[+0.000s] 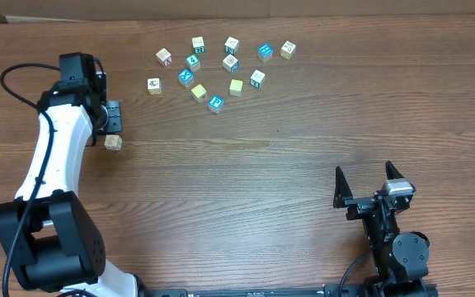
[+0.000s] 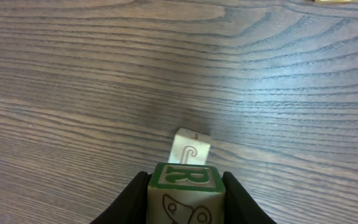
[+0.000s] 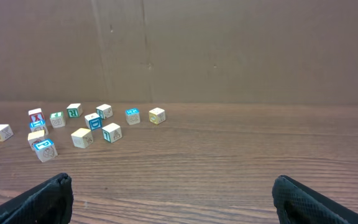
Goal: Form a tower
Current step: 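Lift the R block and carry it left above the white block, then lower the held R block onto the top of the white block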
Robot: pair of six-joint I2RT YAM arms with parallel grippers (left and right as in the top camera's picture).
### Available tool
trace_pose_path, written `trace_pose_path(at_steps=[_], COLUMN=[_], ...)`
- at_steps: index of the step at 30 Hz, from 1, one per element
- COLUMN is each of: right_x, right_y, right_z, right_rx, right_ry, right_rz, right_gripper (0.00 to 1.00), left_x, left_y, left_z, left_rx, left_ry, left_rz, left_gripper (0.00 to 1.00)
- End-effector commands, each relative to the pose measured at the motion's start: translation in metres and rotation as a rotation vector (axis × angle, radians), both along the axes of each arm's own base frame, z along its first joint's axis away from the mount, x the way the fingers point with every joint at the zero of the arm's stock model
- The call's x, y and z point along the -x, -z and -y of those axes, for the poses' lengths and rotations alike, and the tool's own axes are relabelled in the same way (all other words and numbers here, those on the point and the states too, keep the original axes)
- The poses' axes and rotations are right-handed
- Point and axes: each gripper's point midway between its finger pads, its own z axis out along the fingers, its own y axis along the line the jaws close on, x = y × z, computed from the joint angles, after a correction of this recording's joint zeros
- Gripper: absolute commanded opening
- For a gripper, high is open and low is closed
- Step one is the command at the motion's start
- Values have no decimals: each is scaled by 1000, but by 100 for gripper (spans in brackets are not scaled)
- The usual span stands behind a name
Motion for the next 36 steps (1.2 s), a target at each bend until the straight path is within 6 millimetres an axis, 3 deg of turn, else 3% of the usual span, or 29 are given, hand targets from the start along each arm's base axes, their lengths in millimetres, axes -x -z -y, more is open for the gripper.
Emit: trace_pose_path(at_steps=[1,8,9,12,19,27,36], right_x=[-1,-1,-1,-1,-1,-1,-1], right_y=[4,4,4,4,4,4,4], right_z=[0,0,0,0,0,0,0], right_rx=[2,2,2,2,2,2,2], right_ry=[2,2,2,2,2,2,2], right_rz=[-5,-6,-6,-5,-5,-5,-5], right_gripper=[100,100,100,100,100,100,100], left_x=[3,12,12,7,2,0,0], left_y=[15,46,48,46,46,47,49], left_z=[1,2,1,1,14,6,-1], left_rx=[31,46,45,40,71,74,77], left_ry=[47,60,60,71,237,240,230], left_rz=[-40,-146,-151,-128,-121,-108,-105], left_gripper=[27,25,18,16,27,26,17])
